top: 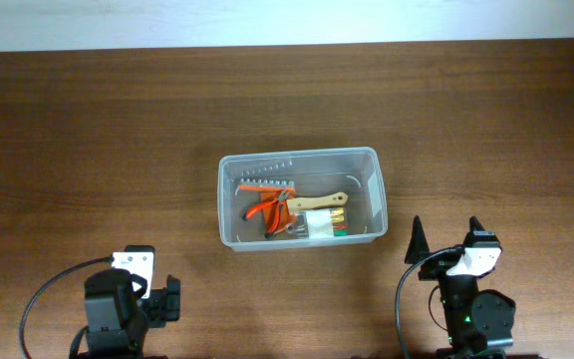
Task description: Pack container
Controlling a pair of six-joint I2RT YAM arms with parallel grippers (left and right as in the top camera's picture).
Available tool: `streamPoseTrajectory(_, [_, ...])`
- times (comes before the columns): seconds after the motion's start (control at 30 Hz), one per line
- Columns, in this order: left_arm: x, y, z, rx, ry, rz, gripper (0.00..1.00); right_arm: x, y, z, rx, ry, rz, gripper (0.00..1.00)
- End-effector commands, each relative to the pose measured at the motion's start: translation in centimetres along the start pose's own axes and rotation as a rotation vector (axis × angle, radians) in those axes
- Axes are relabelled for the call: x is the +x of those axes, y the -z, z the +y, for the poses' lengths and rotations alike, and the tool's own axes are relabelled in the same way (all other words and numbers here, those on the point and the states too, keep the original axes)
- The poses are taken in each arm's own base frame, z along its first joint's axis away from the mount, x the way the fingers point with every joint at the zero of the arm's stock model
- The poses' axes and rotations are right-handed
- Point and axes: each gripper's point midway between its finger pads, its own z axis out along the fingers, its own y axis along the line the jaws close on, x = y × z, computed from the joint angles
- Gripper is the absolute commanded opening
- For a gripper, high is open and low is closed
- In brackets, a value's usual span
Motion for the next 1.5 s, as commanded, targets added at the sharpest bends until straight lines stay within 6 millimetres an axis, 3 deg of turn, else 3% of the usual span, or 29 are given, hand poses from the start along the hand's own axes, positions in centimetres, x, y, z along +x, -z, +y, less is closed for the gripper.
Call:
streamPoseTrajectory(0.0, [-0.1,0.0,-0.2,0.011,0.01,-0.009,0.99,0.2,0.0,-0.1,0.007,-0.026,0.0,0.99])
streamPoseTrajectory(0.93, [-0.1,0.1,0.4,-0.024,0.011,-0.009,0.99,0.2,0.0,-0.1,0.007,-0.026,0.0,0.99])
streamPoseTrajectory(1.0, [-0.9,0.5,-0.2,0.009,0.016,-0.063,0.99,0.2,0.0,-0.1,0.007,-0.026,0.0,0.99])
streamPoseTrajectory(1.2, [-6.7,4.1,-3.2,0.16,-0.036,-0.45,0.99,0.2,0.0,-0.1,0.007,-0.026,0.0,0.99])
streamPoseTrajectory(1.3, [-9.7,5.5,-3.1,0.142,-0.028,-0.679,0.99,0.2,0.0,-0.1,0.007,-0.026,0.0,0.99])
streamPoseTrajectory(1.47, [-11.9,5.9,-2.1,0.078,0.034,-0.899,0.99,0.2,0.0,-0.1,0.007,-0.026,0.0,0.99])
